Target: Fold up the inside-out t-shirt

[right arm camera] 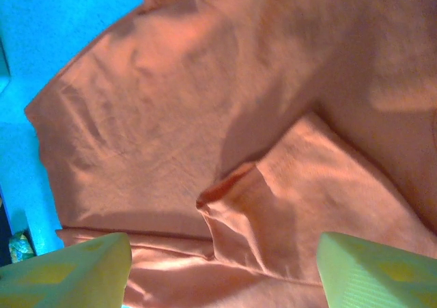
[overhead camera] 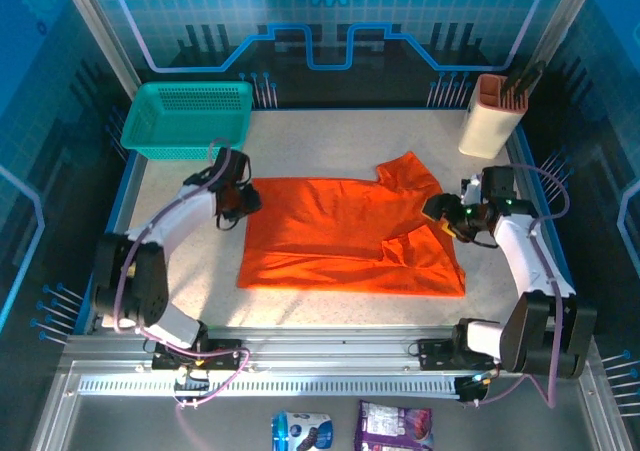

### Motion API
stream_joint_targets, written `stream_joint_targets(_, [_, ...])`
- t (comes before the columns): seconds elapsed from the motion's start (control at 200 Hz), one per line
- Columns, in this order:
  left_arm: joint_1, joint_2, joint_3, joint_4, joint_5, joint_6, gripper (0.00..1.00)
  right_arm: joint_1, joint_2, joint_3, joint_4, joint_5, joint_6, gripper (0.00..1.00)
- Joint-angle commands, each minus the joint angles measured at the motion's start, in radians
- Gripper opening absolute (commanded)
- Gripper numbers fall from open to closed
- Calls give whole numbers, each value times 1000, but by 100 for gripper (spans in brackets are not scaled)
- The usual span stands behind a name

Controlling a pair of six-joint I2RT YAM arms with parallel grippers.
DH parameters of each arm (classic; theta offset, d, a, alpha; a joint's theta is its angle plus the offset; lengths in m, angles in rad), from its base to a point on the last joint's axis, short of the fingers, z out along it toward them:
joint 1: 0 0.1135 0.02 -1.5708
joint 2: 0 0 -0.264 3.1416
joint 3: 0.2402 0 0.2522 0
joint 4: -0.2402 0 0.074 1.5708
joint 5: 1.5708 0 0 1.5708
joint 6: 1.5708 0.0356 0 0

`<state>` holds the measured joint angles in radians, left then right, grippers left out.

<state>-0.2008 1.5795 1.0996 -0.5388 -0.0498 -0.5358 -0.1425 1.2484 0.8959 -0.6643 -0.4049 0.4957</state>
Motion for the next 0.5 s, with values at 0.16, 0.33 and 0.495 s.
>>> stream_joint_targets(0.16, [23, 251, 296, -43, -117, 175, 34, 19, 45, 69, 32, 5, -29, 71])
stream_joint_targets(0.33, [43, 389, 454, -72, -119, 192, 34, 18, 62, 99, 22, 21, -37, 73])
stream_joint_targets(0.495, [53, 477, 519, -90, -111, 186, 34, 18, 64, 114, 10, 40, -47, 74])
